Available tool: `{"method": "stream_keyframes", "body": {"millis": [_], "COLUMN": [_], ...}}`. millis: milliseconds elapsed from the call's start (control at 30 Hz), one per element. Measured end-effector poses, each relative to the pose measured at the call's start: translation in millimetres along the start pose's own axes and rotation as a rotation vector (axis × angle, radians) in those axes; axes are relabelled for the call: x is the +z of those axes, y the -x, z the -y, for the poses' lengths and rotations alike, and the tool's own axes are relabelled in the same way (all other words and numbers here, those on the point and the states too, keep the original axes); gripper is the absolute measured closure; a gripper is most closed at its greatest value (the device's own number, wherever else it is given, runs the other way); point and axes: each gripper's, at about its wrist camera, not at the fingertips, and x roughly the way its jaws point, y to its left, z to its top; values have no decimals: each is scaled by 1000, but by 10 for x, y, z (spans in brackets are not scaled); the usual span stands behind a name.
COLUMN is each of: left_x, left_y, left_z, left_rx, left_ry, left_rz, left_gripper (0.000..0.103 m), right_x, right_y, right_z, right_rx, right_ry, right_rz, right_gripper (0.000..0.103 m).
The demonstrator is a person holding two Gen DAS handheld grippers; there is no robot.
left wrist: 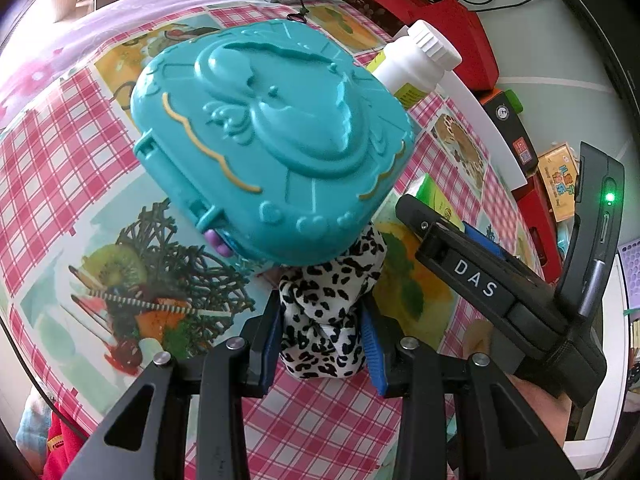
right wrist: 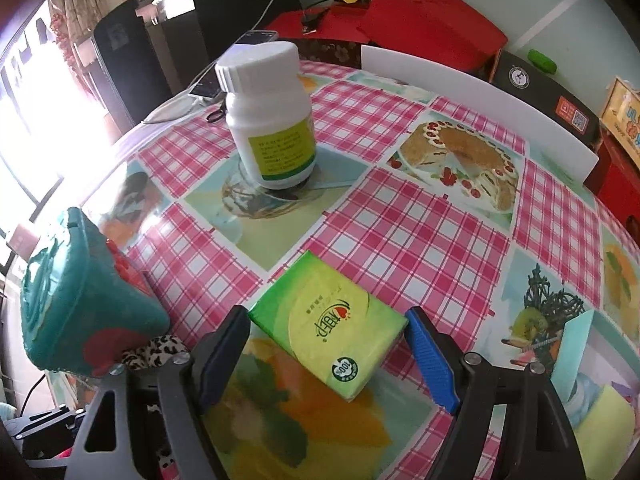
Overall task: Organize soft objects
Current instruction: 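Grasp the leopard scrunchie with the left gripper while the right gripper grasps the green tissue pack, then lift the scrunchie and tissue pack and carry both over the white tray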
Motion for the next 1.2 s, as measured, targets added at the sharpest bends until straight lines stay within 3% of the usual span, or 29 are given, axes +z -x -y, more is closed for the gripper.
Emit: {"method": "stream_keyframes", "body": {"millis": [700,1200], "left_x": [28,-18], "left_y": [-47,-18], "left_z": [38,187], "left_rx": [11,17], "left_ry": [-20,-72], "left_rz": [3,26], "left_gripper": [65,74], "right_x": [-240,-472], "right_y": [202,739], "right_z": [202,345], "right_rx": [9,6], "right_ry": [-113,-218], "right_rz": [-6,86], "right_gripper": [23,23]}}
